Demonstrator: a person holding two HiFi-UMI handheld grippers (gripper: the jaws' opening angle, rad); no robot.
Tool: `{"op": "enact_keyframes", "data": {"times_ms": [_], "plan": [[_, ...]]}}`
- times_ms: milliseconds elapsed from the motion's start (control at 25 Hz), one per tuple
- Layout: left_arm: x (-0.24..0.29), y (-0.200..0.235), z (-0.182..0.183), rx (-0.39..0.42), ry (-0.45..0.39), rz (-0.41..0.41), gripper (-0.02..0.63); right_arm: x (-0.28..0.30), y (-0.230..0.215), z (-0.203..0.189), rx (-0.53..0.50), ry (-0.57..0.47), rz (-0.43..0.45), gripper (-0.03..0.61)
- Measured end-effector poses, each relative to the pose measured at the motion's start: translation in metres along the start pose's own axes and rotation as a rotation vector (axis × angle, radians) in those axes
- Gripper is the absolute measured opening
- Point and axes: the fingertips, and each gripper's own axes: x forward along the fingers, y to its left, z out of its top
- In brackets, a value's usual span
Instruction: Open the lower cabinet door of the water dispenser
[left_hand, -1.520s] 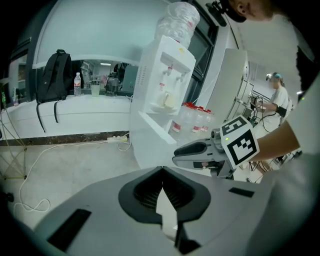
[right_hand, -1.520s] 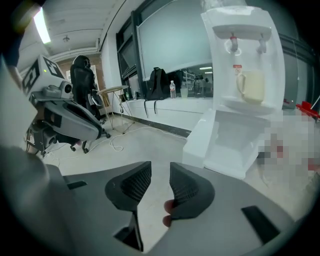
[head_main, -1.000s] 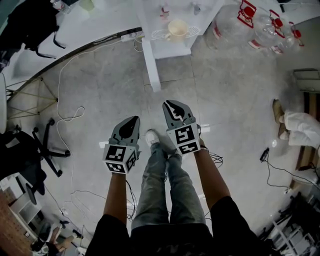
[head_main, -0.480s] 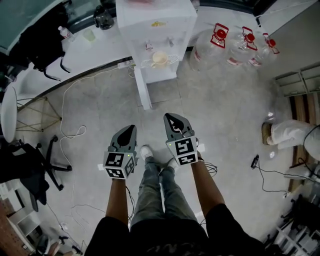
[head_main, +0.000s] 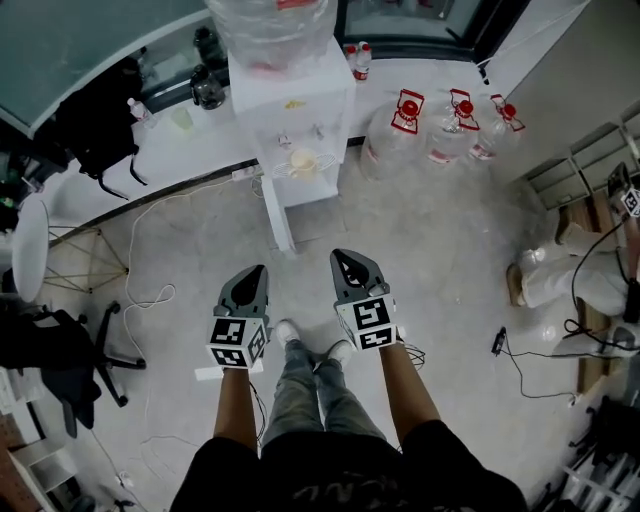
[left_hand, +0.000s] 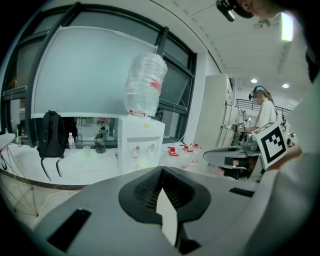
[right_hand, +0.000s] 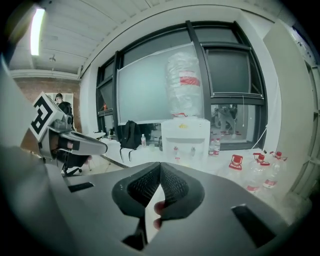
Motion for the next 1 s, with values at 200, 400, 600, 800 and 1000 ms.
{"op": "enact_keyframes", "data": {"times_ms": [200, 400, 600, 800, 1000], "plan": [[-0.013, -0.020, 0.033, 0.030, -0.039, -0.001, 0.012, -0.030, -0.012, 0.029, -0.012, -0.017, -0.013, 0.015], [-0.037, -0.037, 0.060, 0.072, -0.065, -0.003, 0.012, -0.061, -0.009, 0.060, -0.027, -0.063, -0.028, 0.015], [-0.058, -0.047, 0.079, 0.081, -0.099, -0.006, 0.012, -0.085, -0.005, 0.082, -0.035, -0.100, -0.041, 0.015], [-0.081, -0.052, 0.097, 0.077, -0.141, -0.002, 0.012, -0.108, 0.001, 0.104, -0.047, -0.135, -0.055, 0.015], [-0.096, -0.052, 0.115, 0.081, -0.179, 0.011, 0.012, -0.123, 0.001, 0.123, -0.058, -0.164, -0.073, 0.015]]}}
